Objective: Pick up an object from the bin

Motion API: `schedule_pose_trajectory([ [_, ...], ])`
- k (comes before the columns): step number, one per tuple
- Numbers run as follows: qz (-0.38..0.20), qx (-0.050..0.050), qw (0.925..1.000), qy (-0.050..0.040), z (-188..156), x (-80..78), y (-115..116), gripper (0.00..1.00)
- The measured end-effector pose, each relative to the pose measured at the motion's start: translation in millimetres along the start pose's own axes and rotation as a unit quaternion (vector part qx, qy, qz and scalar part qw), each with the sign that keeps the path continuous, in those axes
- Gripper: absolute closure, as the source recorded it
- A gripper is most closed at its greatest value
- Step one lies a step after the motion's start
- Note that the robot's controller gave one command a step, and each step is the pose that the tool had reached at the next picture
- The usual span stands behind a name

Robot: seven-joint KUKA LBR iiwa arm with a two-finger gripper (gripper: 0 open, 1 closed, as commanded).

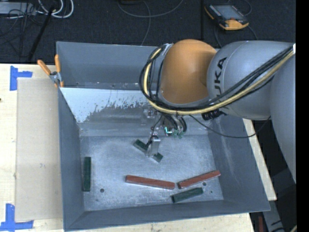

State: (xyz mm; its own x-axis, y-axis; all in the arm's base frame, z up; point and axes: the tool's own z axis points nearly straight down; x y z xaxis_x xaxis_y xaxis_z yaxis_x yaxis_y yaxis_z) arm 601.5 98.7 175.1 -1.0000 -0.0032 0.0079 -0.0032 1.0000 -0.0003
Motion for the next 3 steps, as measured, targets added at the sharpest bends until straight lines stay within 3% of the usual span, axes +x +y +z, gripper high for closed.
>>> schedule_pose_trajectory([
  [1,-0.001,0.001,1.0,0.001,107,26.7,-55,0.0],
  [2,-0.001,0.0,1.0,-0.0034,102,23.7,-53,1.0],
  [3,-0.001,-0.001,1.0,-0.0079,-65,46.8,-50,1.0],
])
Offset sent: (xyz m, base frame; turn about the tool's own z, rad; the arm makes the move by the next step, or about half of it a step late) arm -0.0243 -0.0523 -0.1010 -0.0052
